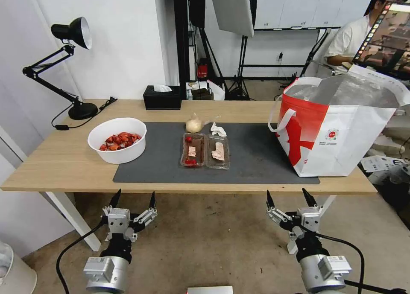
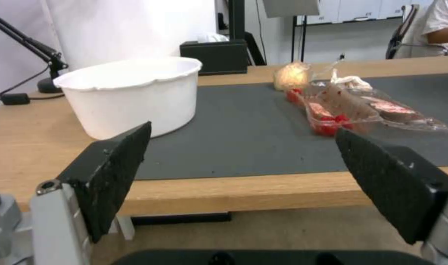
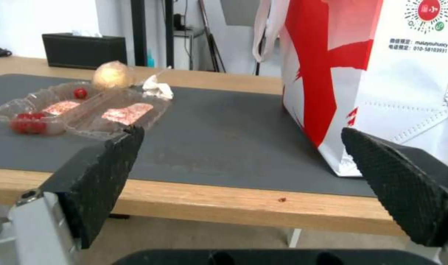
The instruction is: Pick up the trash from the table and place it into the takeout bag.
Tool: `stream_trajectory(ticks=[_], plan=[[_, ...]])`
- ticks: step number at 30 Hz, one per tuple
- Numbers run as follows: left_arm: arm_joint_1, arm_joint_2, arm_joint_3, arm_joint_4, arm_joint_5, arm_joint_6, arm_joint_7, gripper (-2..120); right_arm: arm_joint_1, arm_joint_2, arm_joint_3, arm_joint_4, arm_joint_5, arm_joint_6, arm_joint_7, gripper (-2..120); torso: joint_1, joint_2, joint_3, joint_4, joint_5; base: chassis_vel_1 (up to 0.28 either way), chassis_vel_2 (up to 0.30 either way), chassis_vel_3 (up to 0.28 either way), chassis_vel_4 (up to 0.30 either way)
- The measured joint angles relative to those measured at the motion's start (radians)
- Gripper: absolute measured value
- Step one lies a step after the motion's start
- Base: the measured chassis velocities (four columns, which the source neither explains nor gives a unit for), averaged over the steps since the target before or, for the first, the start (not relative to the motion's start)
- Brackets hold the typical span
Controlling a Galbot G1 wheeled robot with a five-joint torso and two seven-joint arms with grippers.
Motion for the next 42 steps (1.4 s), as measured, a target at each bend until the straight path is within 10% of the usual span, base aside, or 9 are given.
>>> stream_trajectory(ticks=[19, 29, 35, 42], plan=[[-0.004, 0.005, 0.0, 0.0, -0.005, 0.005, -0.005, 100, 0.003, -0.007, 0.0, 0.0, 0.006, -0.005, 0.0, 100, 0.0, 0.0, 0.0, -0.0001, 0.0, 0.0, 0.0, 0.0, 0.0], [-0.212, 0.231, 0.02, -0.025, -0.246, 0.234, -0.239, 100, 0.135, -0.248, 0.027, 0.013, 0.241, -0.234, 0.05, 100, 0.0, 0.0, 0.0, -0.0004, 0.0002, 0.0, 0.0, 0.0, 0.0], [-0.219, 0.242, 0.033, -0.021, -0.287, 0.164, -0.259, 100, 0.242, -0.442, 0.049, 0.025, 0.431, -0.42, 0.091, 100, 0.0, 0.0, 0.0, 0.0001, 0.0001, 0.0, 0.0, 0.0, 0.0], [-0.213, 0.238, 0.041, -0.01, -0.277, 0.149, -0.254, 100, 0.275, -0.501, 0.057, 0.029, 0.489, -0.478, 0.103, 100, 0.0, 0.0, 0.0, -0.0001, 0.0001, 0.0, 0.0, 0.0, 0.0]])
